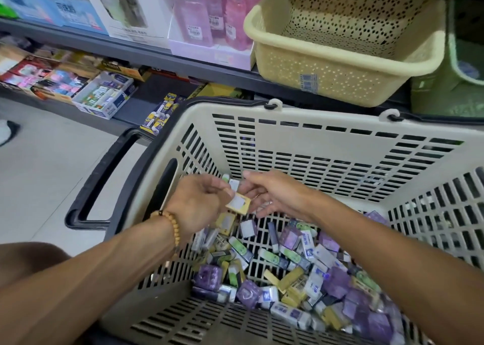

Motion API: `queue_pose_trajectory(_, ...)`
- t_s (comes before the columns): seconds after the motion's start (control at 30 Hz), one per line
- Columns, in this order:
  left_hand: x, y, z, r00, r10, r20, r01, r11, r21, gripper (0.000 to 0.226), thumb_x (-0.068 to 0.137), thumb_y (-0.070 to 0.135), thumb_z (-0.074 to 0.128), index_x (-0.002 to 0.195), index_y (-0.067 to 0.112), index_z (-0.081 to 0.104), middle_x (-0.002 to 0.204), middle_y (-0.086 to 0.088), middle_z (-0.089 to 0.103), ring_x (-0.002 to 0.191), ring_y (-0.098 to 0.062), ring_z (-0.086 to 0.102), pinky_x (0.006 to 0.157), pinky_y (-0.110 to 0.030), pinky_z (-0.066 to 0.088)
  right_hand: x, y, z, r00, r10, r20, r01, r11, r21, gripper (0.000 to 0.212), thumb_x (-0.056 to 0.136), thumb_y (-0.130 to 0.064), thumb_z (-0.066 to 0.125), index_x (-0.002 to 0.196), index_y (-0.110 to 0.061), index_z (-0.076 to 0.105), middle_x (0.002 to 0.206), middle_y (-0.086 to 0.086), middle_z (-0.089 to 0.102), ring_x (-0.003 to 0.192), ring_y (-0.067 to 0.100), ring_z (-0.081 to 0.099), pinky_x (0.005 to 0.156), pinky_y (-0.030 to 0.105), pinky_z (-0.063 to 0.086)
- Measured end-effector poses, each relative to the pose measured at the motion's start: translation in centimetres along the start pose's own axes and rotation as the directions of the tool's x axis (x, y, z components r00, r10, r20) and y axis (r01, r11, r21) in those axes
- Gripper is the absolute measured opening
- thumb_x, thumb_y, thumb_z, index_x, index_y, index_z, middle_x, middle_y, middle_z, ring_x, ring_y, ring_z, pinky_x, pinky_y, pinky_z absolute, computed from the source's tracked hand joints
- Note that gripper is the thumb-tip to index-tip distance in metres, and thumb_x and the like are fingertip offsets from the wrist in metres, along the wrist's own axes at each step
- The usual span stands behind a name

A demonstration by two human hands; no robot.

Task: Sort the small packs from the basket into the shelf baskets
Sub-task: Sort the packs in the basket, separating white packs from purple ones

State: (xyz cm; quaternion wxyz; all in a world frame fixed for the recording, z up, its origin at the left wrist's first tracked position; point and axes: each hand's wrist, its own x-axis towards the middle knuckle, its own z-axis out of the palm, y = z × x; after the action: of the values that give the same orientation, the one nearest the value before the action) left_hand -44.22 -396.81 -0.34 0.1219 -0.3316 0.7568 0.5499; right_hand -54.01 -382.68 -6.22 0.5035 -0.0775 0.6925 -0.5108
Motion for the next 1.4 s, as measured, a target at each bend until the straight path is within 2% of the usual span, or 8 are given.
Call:
queue_pose_trajectory(0.1, 0.2, 0.5, 1.2, 0.997, 0.047, 0.057, -0.043, 0.997, -0.063, 0.011, 0.088, 0.003, 0.064, 0.099, 0.002, 0.062, 0.089, -0.012, 0.068, 0.069, -0.017, 0.067, 0.065, -0.025, 0.059, -2.7, -0.5, 0.0, 0.990, -0.003, 0.140, 0.006, 1.000, -0.020, 0.015, 0.097, -0.026, 0.057, 0.103, -0.015, 0.067, 0.098, 0.010, 0.072, 0.085, 0.020, 0.072, 0.074, 0.030, 0.059)
queue_pose_trajectory(0.27, 0.1, -0.4, 3.5, 0.963, 0.098, 0.251, -0.142, 0.977, 0.160, 0.031, 0.091, 0.023, 0.065, 0.117, 0.016, 0.050, 0.101, -0.005, 0.067, 0.072, -0.015, 0.064, 0.060, -0.028, 0.056, -7.5, -0.3, -2.9, 0.993, -0.010, -0.117, -0.037, 0.920, -0.390, 0.006, 0.097, -0.015, 0.058, 0.095, -0.016, 0.064, 0.082, 0.003, 0.070, 0.062, 0.007, 0.062, 0.059, 0.022, 0.051)
queue_pose_trajectory(0.47, -0.3, -3.2, 8.5, 0.561, 0.047, 0.827, -0.639, 0.660, 0.396, 0.076, 0.084, 0.036, 0.072, 0.145, 0.037, 0.027, 0.136, 0.001, 0.044, 0.118, -0.023, 0.051, 0.088, -0.017, 0.043, -12.7, 1.6, -5.4, 0.961, -0.089, -0.261, -0.085, 0.805, -0.588, 0.010, 0.097, -0.023, 0.059, 0.088, -0.020, 0.060, 0.089, 0.007, 0.069, 0.075, 0.019, 0.065, 0.065, 0.037, 0.051)
queue_pose_trajectory(0.53, 0.2, -4.4, 10.4, 0.506, 0.076, 0.859, -0.818, 0.360, 0.450, 0.091, 0.080, 0.052, 0.069, 0.149, 0.040, 0.011, 0.157, 0.002, 0.019, 0.140, -0.022, 0.023, 0.107, -0.027, 0.020, -13.2, 1.9, -5.2, 0.959, -0.105, -0.262, -0.075, 0.801, -0.594, 0.007, 0.097, -0.024, 0.058, 0.092, -0.020, 0.060, 0.091, 0.007, 0.068, 0.073, 0.015, 0.062, 0.060, 0.029, 0.047)
queue_pose_trajectory(0.63, 1.4, -5.2, 11.9, 0.589, 0.009, 0.808, -0.803, 0.117, 0.584, 0.108, 0.073, 0.071, 0.062, 0.147, 0.048, -0.012, 0.160, 0.009, -0.019, 0.145, -0.035, -0.018, 0.115, -0.060, 0.003, -13.0, 1.7, -5.1, 0.950, -0.176, -0.259, -0.037, 0.758, -0.651, 0.010, 0.097, -0.028, 0.057, 0.099, -0.020, 0.062, 0.091, 0.001, 0.067, 0.076, 0.012, 0.061, 0.061, 0.025, 0.043)
queue_pose_trajectory(0.8, 1.6, -5.6, 13.6, 0.588, 0.053, 0.807, -0.801, -0.096, 0.590, 0.110, 0.066, 0.082, 0.053, 0.144, 0.050, -0.017, 0.161, 0.007, -0.003, 0.143, -0.044, 0.002, 0.110, -0.066, 0.016, -12.2, 1.4, -5.1, 0.942, -0.236, -0.237, 0.010, 0.728, -0.686, 0.013, 0.096, -0.029, 0.058, 0.100, -0.016, 0.061, 0.083, -0.005, 0.059, 0.070, 0.007, 0.053, 0.055, 0.025, 0.036)
queue_pose_trajectory(1.03, 1.1, -5.4, 14.0, 0.567, 0.091, 0.819, -0.821, -0.011, 0.570, 0.106, 0.067, 0.054, 0.076, 0.147, 0.031, 0.010, 0.136, -0.006, 0.035, 0.113, -0.030, 0.036, 0.091, -0.039, 0.034, -11.4, 1.8, -5.6, 0.946, -0.218, -0.240, -0.022, 0.694, -0.719, 0.008, 0.096, -0.029, 0.058, 0.100, -0.022, 0.056, 0.091, -0.005, 0.056, 0.081, 0.012, 0.053, 0.060, 0.024, 0.037)
queue_pose_trajectory(1.4, 1.4, -6.2, 13.3, 0.507, 0.127, 0.853, -0.843, -0.134, 0.521, 0.084, 0.078, 0.025, 0.072, 0.145, 0.029, 0.021, 0.147, -0.005, 0.024, 0.117, -0.034, 0.037, 0.092, -0.037, 0.036, -10.9, 1.9, -6.2, 0.934, -0.228, -0.276, -0.019, 0.738, -0.675, 0.006, 0.096, -0.030, 0.058, 0.094, -0.025, 0.055, 0.082, -0.012, 0.052, 0.073, 0.004, 0.050, 0.057, 0.022, 0.033)
